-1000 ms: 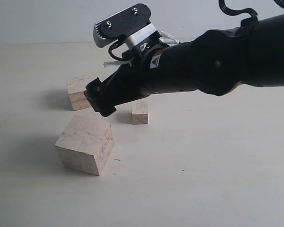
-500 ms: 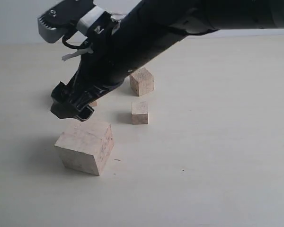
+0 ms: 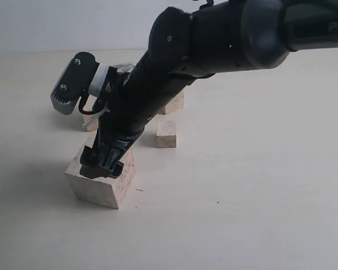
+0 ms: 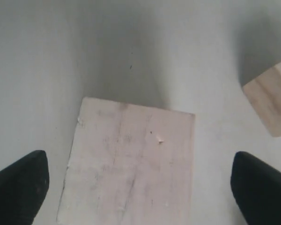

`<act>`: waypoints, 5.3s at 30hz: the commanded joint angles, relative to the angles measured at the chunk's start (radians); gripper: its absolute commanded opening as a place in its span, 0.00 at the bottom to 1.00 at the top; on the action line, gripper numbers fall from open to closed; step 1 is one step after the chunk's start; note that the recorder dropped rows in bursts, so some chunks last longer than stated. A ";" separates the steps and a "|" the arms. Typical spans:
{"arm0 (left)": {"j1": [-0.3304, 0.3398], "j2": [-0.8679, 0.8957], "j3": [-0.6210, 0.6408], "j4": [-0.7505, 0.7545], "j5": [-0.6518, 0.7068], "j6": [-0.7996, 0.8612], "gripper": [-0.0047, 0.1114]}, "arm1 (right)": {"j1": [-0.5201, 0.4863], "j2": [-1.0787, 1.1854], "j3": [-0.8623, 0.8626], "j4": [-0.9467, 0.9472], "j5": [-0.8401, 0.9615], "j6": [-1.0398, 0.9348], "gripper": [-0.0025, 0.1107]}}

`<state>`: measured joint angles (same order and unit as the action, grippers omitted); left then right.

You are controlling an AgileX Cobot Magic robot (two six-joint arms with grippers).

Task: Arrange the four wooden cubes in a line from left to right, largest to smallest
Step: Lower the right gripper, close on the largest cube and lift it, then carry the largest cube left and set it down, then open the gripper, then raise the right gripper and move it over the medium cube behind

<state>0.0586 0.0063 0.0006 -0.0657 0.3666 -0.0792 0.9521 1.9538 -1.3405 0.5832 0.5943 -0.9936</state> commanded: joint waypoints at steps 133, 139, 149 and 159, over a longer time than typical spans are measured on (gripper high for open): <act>-0.001 -0.006 -0.001 0.001 -0.007 -0.002 0.04 | -0.261 0.192 -0.393 0.484 -0.014 -0.305 0.85; -0.001 -0.006 -0.001 0.001 -0.007 -0.002 0.04 | -0.214 0.279 -0.591 0.254 -0.051 0.119 0.76; -0.001 -0.006 -0.001 0.001 -0.007 -0.002 0.04 | -0.115 0.427 -0.864 -0.279 0.069 0.787 0.76; -0.001 -0.006 -0.001 0.001 -0.007 -0.002 0.04 | -0.108 0.508 -0.894 -0.426 0.092 0.930 0.76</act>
<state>0.0586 0.0063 0.0006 -0.0657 0.3666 -0.0792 0.8433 2.4478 -2.2274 0.1884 0.6772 -0.0944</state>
